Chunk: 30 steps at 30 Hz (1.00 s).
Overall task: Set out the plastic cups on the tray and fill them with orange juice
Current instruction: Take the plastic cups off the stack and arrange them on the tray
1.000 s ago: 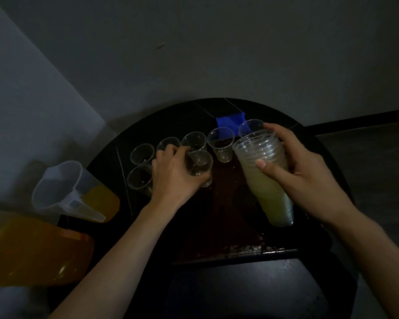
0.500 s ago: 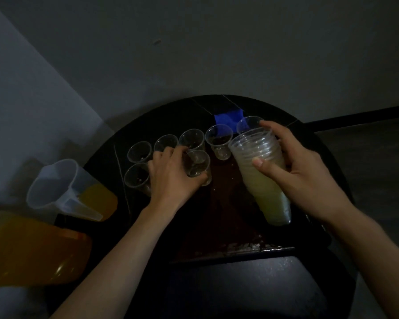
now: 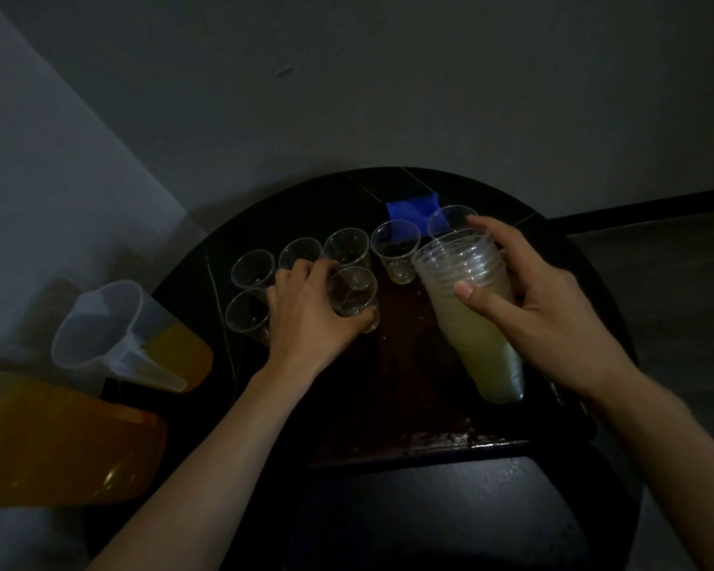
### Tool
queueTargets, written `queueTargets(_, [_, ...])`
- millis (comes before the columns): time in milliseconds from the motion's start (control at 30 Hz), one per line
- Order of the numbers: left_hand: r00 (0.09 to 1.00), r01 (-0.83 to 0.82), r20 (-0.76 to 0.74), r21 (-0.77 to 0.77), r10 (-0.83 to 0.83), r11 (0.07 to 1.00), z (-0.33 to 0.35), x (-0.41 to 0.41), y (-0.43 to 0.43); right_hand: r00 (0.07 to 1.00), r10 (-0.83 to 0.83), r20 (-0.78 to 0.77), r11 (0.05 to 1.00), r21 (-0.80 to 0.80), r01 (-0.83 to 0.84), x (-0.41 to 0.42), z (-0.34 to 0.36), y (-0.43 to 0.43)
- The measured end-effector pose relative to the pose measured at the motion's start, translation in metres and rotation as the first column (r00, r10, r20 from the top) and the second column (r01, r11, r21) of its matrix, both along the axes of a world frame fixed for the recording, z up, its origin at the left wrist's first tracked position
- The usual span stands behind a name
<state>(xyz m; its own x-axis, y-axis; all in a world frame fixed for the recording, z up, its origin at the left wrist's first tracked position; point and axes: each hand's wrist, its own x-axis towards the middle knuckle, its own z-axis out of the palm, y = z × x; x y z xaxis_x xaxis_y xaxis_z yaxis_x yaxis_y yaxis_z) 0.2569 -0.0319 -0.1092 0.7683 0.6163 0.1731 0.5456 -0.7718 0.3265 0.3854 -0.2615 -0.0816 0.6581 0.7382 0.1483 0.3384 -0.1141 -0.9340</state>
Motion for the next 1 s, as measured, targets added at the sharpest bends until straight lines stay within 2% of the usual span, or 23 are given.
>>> queueTargets(67, [0.995,-0.027,0.09,-0.089,0.035,0.996,0.004,-0.002,0.002,1.0,0.003,-0.004,1.0,0.0,-0.003,0.0,0.0,0.0])
queueTargets(133, [0.951,-0.08,0.27,-0.262,0.153,0.962,0.012,-0.003,0.008,1.0,0.002,-0.008,1.0,-0.002,-0.002,0.001,0.0,0.0])
queueTargets(233, [0.768,-0.066,0.541,-0.464,0.342,0.883,0.035,-0.004,0.026,1.0,0.005,-0.008,1.0,-0.011,-0.005,0.001,-0.001,0.001])
queueTargets(300, [0.703,-0.031,0.602,-0.505,0.378,0.862,0.054,-0.004,0.033,1.0,0.014,-0.011,1.0,-0.021,-0.014,0.001,-0.001,0.002])
queueTargets(333, [0.711,-0.003,0.606,-0.504,0.356,0.864,0.063,-0.003,0.033,1.0,0.022,-0.02,0.999,-0.024,-0.023,0.0,-0.001,0.003])
queueTargets(400, [0.79,0.084,0.565,-0.485,0.239,0.87,0.08,0.001,0.024,0.999,0.041,-0.037,0.999,-0.029,-0.042,-0.002,0.0,0.004])
queueTargets(500, [0.944,0.215,0.326,-0.505,-0.046,0.836,0.093,0.013,-0.002,0.998,0.058,-0.038,0.997,-0.039,-0.06,-0.005,-0.001,0.006])
queueTargets(567, [0.961,0.274,0.185,-0.524,-0.206,0.806,0.093,0.022,-0.02,0.997,0.072,-0.03,0.997,-0.039,-0.073,-0.006,-0.001,0.005])
queueTargets(667, [0.931,0.344,0.093,-0.54,-0.352,0.768,0.089,0.032,-0.041,0.995,0.1,-0.004,0.994,-0.041,-0.1,-0.005,-0.003,0.004])
queueTargets(800, [0.925,0.341,0.029,-0.496,-0.378,0.798,0.087,0.04,-0.051,0.989,0.145,0.025,0.988,-0.064,-0.143,0.0,-0.007,0.0])
queueTargets(1000, [0.939,0.289,0.0,-0.544,-0.344,0.788,0.094,0.037,-0.053,0.983,0.156,0.096,0.985,-0.086,-0.148,0.001,-0.009,-0.003])
